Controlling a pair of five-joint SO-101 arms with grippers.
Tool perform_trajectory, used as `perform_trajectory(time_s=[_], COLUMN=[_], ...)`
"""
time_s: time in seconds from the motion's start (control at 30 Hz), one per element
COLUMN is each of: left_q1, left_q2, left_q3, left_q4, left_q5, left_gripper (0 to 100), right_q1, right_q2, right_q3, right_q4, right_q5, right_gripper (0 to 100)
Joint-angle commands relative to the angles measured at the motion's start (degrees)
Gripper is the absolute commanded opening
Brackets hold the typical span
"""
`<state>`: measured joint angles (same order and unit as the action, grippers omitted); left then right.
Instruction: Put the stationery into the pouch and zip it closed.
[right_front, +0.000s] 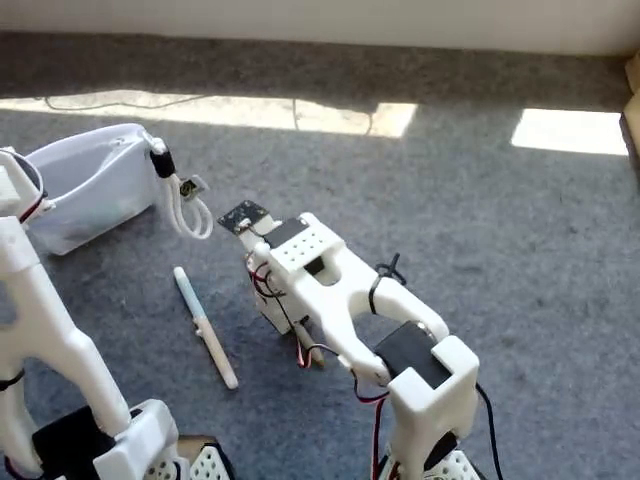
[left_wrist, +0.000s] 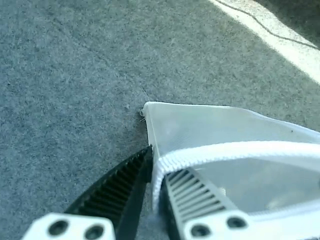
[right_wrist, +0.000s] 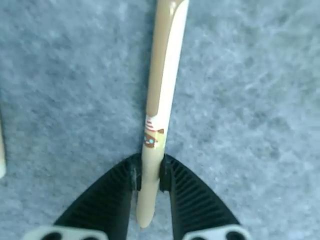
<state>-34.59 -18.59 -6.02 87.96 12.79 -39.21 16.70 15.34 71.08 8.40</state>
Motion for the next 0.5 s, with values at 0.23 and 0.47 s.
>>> perform_trajectory(time_s=[0.23, 0.47], left_q1=[17.7, 23.6], left_q2=[-0.7, -0.6], left_q3=[-0.5, -2.5], left_q4=[-4.0, -5.4], left_q5=[3.4, 6.7], left_gripper=[1, 1], right_q1=[10.3, 16.3], right_q2=[-0.6, -0.6], right_q3=[0.3, 0.6], right_q4=[6.7, 6.6], right_q5=[0.9, 0.9], right_gripper=[0.5, 0.5])
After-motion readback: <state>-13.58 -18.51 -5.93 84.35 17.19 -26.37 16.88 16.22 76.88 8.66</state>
